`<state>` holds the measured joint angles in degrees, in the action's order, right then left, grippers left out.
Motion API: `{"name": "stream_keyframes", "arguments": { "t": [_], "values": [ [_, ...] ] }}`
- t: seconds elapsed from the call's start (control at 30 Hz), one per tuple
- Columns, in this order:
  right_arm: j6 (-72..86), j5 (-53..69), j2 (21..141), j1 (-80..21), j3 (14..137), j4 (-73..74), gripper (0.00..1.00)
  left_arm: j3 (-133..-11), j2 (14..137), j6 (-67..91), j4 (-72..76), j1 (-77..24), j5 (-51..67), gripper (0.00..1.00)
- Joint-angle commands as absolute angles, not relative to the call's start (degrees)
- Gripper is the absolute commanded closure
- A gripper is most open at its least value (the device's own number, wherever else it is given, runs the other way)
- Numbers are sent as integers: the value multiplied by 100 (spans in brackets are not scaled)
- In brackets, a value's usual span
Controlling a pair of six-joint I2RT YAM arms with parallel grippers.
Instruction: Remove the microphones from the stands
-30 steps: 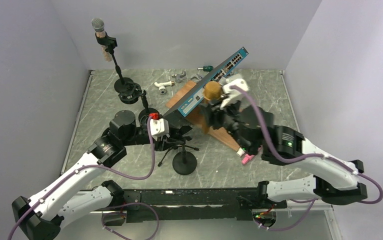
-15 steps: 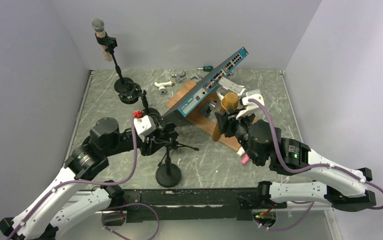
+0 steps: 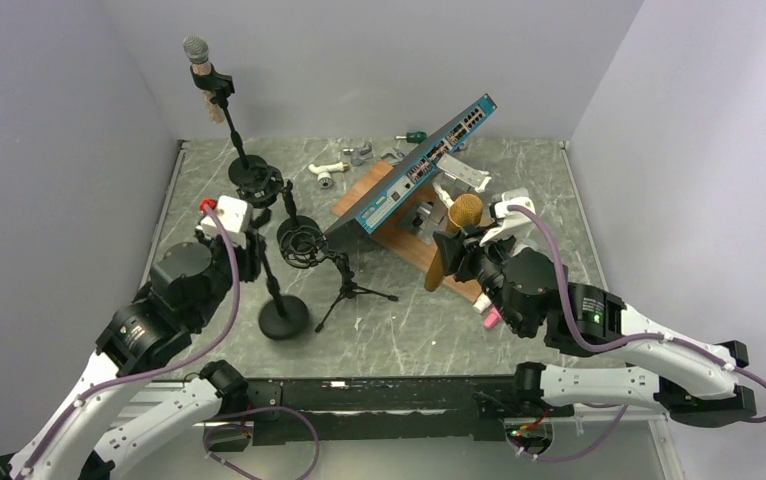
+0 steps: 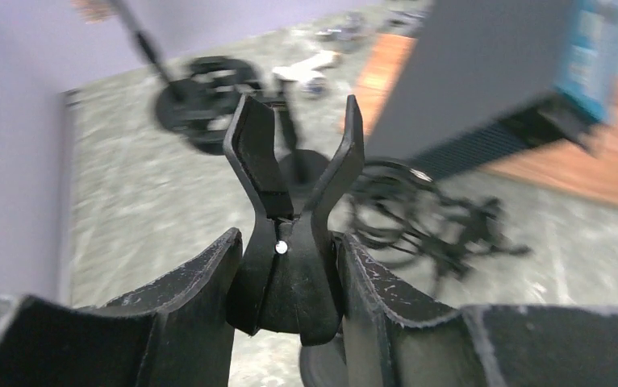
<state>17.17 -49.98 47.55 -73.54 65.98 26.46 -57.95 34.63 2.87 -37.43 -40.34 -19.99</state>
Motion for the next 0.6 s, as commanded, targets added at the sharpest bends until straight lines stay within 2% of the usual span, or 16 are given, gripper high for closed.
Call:
{"name": "stream_keyframes", "arguments": {
  "t": [0.0,0.13,0.3,0.57],
  "values": [
    [1937,-4867,4509,-7341,6627,2494,100,-6356,3887,547,-3263,-3773,-4381,100],
    [2027,-4859,4281,-7354,6570,2609,100,-6502,4266,614,-3050,-3401,-4637,100],
    [2033,-4894,4105,-7343,6374,2493,100,-6023,4353,847,-1829,-2734,-4529,100],
    [2032,-4837,4169,-7342,6435,2582,100,-5598,5100,295,-352,-2551,-4864,100]
  ]
}}
